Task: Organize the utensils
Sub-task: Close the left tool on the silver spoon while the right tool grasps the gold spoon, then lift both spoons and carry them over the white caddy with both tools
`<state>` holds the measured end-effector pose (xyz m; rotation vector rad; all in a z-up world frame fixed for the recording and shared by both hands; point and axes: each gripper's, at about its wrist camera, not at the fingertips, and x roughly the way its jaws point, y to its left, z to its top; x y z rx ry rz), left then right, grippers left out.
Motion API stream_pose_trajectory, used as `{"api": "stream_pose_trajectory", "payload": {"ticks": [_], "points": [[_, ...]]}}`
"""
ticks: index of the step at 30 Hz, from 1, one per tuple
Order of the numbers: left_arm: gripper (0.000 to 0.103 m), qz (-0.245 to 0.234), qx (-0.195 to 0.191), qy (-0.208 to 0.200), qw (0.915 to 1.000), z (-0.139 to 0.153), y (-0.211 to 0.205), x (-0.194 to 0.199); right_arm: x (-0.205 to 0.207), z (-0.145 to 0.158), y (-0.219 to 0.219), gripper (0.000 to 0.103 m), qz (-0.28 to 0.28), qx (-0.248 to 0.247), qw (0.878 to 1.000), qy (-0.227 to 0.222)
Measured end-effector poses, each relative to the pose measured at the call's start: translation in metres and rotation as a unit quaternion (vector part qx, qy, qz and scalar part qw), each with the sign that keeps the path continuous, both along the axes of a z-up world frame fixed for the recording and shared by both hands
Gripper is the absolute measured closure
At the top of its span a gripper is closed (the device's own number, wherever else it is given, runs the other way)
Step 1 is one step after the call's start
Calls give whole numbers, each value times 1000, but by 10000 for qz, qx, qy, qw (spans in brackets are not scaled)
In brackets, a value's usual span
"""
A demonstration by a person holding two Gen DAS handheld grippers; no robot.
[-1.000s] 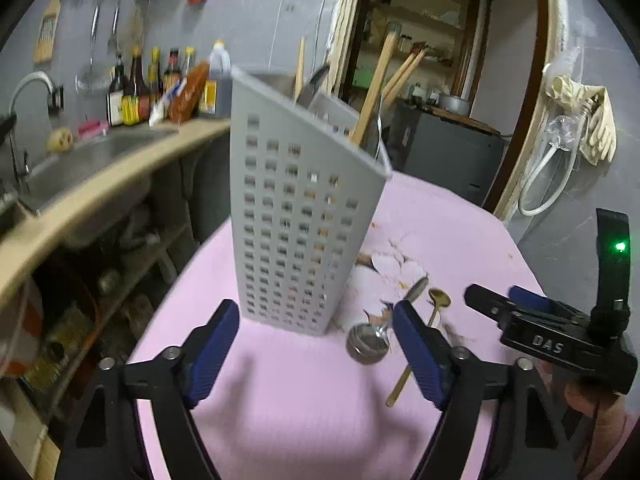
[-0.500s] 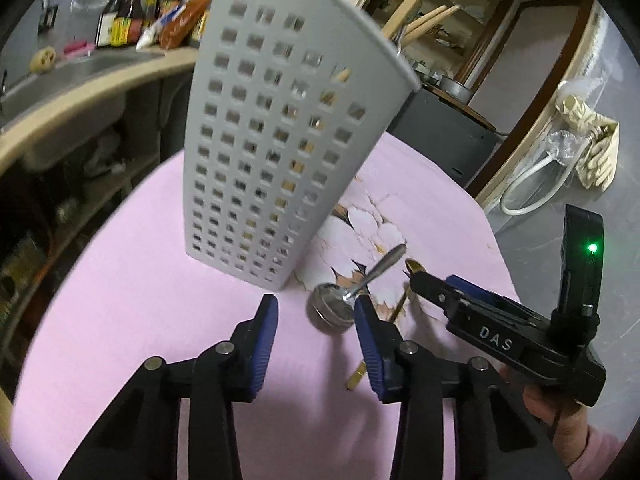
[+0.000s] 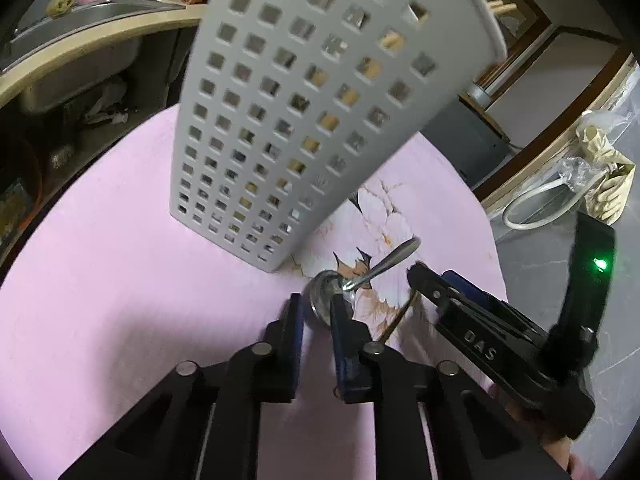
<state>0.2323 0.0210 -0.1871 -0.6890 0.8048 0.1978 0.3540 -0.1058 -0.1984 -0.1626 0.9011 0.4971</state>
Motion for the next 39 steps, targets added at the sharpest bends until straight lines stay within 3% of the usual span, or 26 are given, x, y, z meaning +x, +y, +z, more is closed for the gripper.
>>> {"api": "stream_pose_trajectory", "payload": {"ticks": [3, 7, 10, 14, 25, 32, 39], "points": [[98, 65, -15, 23, 10000, -1, -2, 2, -5, 1, -8, 77, 48, 73, 9999, 59], [100, 65, 182, -60, 9998, 8, -6, 1, -6, 1, -24, 82, 15, 344, 9990, 271], [100, 32, 467, -119, 9988, 18, -11, -3, -10, 0, -30, 85, 57, 412, 9986, 338], [100, -21, 922, -129, 9957, 35, -15, -5, -13, -5, -35, 97, 106, 523, 9965, 642], [100, -298, 1594, -124, 9867, 67, -17, -22, -3, -8, -32, 98, 375, 523, 9896, 1287], [100, -497, 1854, -93, 9814, 90, -14, -30, -10, -8, -30, 100, 396, 599, 9883, 1345], [100, -810, 2040, -56, 9756, 107, -5, -34, -41, 12, -66, 100, -76, 1356, 9850, 1065]]}}
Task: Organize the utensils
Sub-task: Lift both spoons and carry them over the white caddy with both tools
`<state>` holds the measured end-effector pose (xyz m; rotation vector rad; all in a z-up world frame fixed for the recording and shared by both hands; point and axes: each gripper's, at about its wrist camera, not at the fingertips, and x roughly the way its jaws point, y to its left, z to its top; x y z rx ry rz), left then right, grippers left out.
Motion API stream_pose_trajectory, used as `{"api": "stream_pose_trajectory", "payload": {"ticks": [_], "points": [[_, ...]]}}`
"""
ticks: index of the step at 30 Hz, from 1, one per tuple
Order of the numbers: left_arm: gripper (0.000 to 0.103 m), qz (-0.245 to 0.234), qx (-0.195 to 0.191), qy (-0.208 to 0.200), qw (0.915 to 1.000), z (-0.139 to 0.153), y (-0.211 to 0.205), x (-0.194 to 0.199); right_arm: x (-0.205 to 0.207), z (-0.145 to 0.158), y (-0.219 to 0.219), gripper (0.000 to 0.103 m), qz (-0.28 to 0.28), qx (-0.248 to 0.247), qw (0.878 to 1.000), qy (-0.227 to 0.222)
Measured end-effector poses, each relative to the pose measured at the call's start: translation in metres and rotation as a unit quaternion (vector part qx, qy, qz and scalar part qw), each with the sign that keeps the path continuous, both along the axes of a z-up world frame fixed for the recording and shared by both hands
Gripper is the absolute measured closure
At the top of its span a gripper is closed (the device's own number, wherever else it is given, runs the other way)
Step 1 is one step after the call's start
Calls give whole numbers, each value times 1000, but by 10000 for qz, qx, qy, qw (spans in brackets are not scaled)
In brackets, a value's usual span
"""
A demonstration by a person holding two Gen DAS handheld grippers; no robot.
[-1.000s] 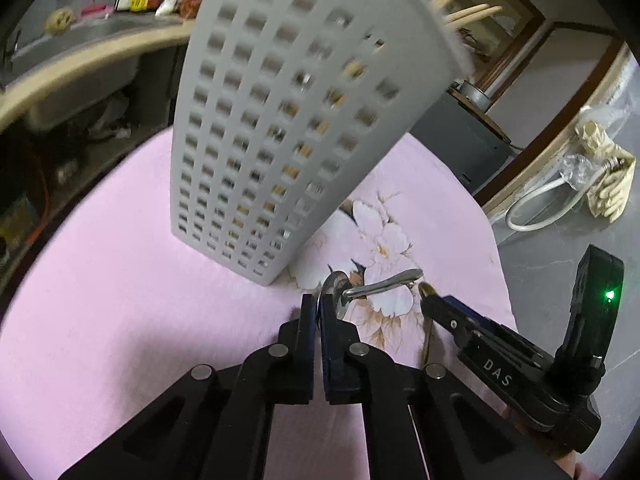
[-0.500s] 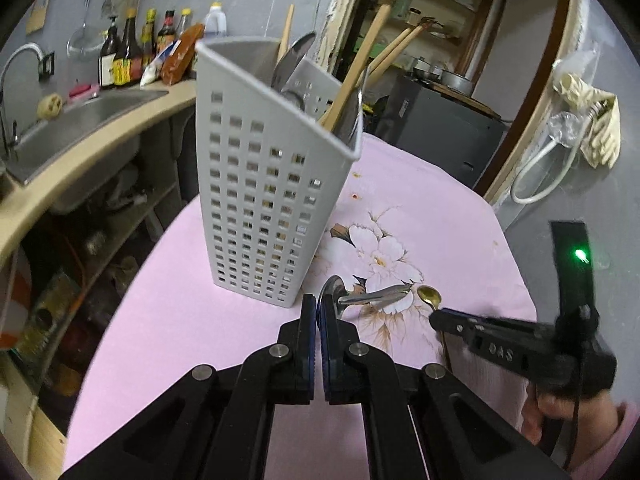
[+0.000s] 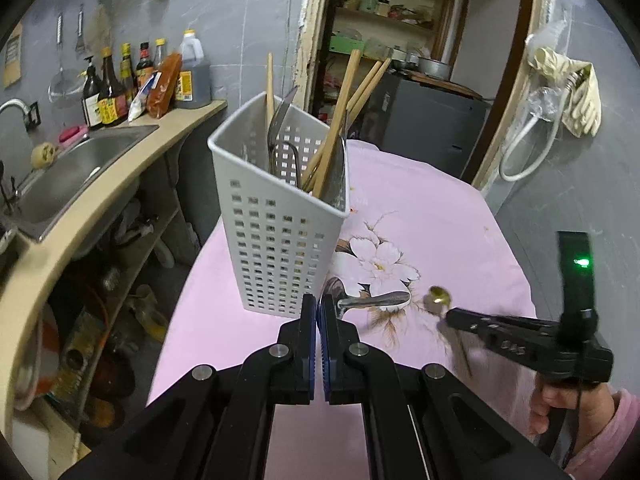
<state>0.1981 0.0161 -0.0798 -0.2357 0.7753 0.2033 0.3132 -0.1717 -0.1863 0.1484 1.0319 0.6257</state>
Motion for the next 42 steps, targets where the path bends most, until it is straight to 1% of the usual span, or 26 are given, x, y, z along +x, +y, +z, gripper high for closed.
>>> {"api": "stream_pose_trajectory", "payload": {"ticks": [3, 6, 9, 13, 17, 20, 22, 23, 25, 28, 31, 33, 37, 38, 42], "points": [[100, -138, 76, -40, 9999, 10, 3, -3, -15, 15, -10, 100, -213, 217, 9990, -323], [100, -332, 241, -108, 9991, 26, 5, -4, -25, 30, -14, 100, -330, 458, 9960, -686], [100, -566, 413, -127, 9975, 39, 7, -5, -33, 41, -14, 100, -413, 563, 9928, -975], [100, -749, 414, -136, 9962, 52, 13, -6, -44, 55, -9, 100, -539, 759, 9888, -1168], [100, -881, 439, -224, 9949, 72, 22, -10, -52, 88, -9, 100, -594, 1073, 9805, -1535], [100, -950, 505, -308, 9937, 93, 29, -10, -50, 119, 0, 100, -554, 1350, 9708, -1905], [100, -952, 554, -352, 9933, 104, 37, -10, -46, 142, 9, 100, -512, 1572, 9618, -2183], [100, -939, 621, -365, 9930, 111, 41, -9, -44, 149, 12, 100, -497, 1657, 9585, -2266], [100, -910, 777, -375, 9921, 122, 49, -8, -39, 169, 22, 100, -438, 1936, 9477, -2498], [100, -851, 1025, -356, 9904, 137, 60, -5, -30, 189, 44, 100, -361, 2251, 9346, -2731], [100, -795, 1145, -311, 9897, 145, 72, -2, -22, 197, 69, 100, -313, 2372, 9262, -2913], [100, -766, 1202, -265, 9894, 147, 77, 1, -13, 198, 87, 100, -280, 2398, 9240, -2966], [100, -767, 1183, -177, 9899, 143, 84, 8, 0, 183, 120, 100, -138, 2192, 9285, -2996], [100, -791, 1219, -155, 9893, 142, 85, 10, 1, 178, 122, 100, -108, 2179, 9292, -2982], [100, -878, 1674, -18, 9820, 139, 76, 16, 7, 159, 134, 100, 30, 2074, 9337, -2919]]}}
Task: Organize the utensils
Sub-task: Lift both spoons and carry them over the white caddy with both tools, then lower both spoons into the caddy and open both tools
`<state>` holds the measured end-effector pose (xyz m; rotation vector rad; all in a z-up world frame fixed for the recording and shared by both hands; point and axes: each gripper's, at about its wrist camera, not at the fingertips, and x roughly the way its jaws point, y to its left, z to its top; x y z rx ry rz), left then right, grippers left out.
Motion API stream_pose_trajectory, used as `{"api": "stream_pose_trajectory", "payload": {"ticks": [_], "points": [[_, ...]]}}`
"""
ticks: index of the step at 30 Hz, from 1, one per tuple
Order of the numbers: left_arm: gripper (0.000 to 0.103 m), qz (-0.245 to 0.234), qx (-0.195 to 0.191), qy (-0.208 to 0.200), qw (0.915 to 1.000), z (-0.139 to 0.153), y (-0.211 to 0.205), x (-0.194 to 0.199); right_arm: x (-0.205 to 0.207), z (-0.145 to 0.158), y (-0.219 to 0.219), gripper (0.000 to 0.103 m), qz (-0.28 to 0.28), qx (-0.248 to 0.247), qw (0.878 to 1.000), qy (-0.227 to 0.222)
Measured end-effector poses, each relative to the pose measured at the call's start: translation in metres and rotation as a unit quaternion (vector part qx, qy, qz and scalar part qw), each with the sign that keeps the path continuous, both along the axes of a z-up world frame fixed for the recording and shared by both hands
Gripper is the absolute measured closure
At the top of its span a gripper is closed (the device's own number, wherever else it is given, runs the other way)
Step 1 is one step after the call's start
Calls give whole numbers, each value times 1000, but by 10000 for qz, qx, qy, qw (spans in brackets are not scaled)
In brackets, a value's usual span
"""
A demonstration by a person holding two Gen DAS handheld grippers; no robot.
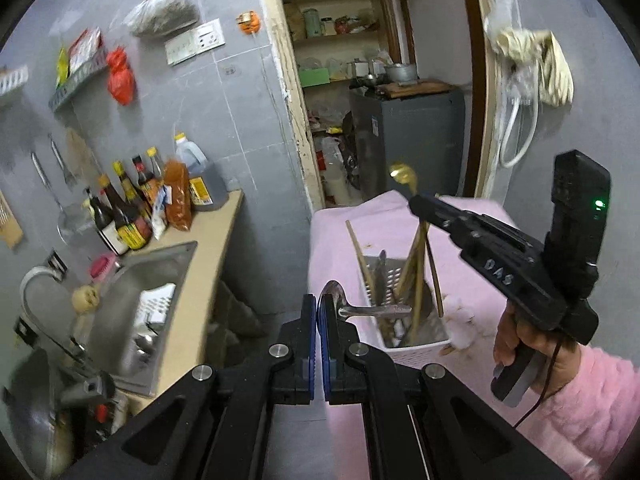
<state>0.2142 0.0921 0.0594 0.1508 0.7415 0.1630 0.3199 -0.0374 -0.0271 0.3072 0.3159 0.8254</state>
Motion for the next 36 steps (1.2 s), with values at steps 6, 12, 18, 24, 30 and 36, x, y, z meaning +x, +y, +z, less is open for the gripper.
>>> {"api": "stream_pose_trajectory", "payload": {"ticks": [6, 12, 18, 24, 30, 36], "points": [[100, -230, 354, 244, 9988, -8, -9, 8, -2, -24, 2, 100, 113, -148, 9997, 145], [100, -414, 672, 292, 9965, -11, -22, 12, -6, -35, -5, 100, 138, -188, 9993, 284], [100, -583, 687, 426, 9950, -16, -29, 21, -7, -40, -12, 100, 110, -190, 9992, 346], [100, -633, 223, 432, 9968, -19, -24, 28, -11, -41, -12, 100, 153, -289, 9990, 320], [100, -515, -223, 328, 9979, -27, -15, 28, -15, -43, -18, 100, 115, -348, 9986, 379], [99, -548, -398, 245, 9974, -32, -15, 32, -19, -41, -21, 100, 57, -453, 9982, 382]]}}
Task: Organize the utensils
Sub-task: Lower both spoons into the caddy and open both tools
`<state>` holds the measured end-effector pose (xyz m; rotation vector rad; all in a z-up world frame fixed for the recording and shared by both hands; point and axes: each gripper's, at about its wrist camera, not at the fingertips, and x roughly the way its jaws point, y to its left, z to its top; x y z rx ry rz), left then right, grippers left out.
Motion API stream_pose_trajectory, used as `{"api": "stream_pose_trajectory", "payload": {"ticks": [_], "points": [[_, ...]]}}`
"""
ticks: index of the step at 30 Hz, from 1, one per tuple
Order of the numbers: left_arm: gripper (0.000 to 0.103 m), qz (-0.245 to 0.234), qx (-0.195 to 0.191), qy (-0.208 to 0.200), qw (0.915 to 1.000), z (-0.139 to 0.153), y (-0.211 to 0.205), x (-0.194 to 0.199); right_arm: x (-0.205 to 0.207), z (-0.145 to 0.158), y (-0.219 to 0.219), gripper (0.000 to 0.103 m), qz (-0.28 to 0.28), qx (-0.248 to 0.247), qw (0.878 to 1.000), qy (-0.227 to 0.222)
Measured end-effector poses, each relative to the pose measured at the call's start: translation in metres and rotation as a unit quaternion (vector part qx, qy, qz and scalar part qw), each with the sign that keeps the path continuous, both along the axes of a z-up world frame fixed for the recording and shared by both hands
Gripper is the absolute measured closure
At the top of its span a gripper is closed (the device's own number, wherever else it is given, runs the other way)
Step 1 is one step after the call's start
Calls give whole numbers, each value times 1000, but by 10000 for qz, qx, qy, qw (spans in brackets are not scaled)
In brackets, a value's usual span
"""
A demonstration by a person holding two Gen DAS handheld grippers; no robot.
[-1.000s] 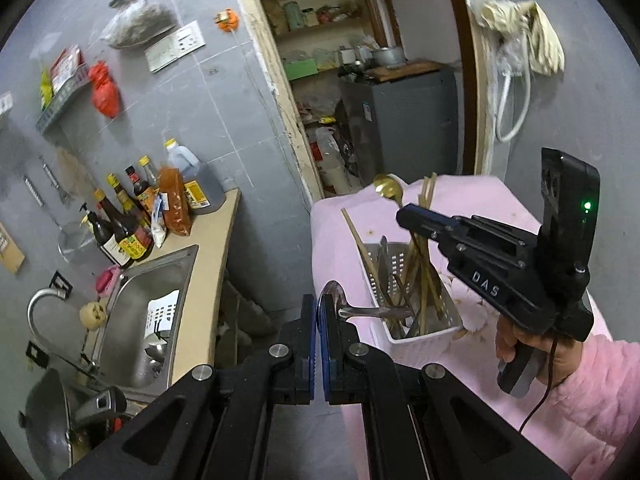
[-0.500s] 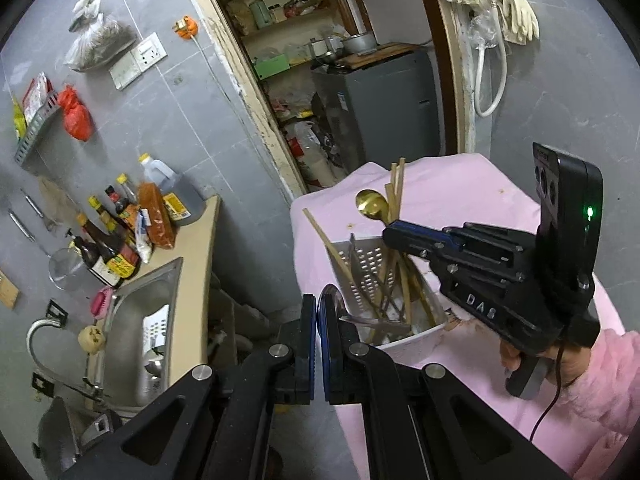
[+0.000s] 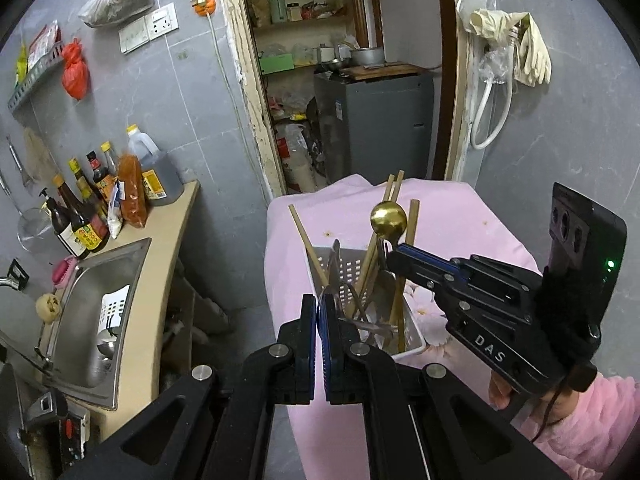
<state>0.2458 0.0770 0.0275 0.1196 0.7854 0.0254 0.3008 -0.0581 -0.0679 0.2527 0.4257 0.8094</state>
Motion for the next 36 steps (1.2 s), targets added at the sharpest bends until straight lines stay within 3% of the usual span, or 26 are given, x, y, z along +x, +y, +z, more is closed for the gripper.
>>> {"api": "stream_pose_trajectory", "payload": {"ticks": [5, 14, 28, 32, 36], "points": [[98, -99, -195, -79, 9997, 4, 0, 4, -5, 4, 0, 100, -37, -143, 9999, 0], [95, -310, -174, -119, 9993, 6, -6, 6, -16, 7, 3, 100, -86, -353, 9993, 44], [93, -492, -1110, -309, 9921, -2, 13, 4, -45, 18, -11, 97, -816, -524, 9952, 96], [93, -470, -1319, -452, 9891, -9, 16, -4, -55, 27, -17, 85, -1101, -641, 9918, 106], [90, -461, -1435, -605, 9867, -16, 17, -13, -68, 35, -25, 84, -1324, -801, 9879, 138]]}}
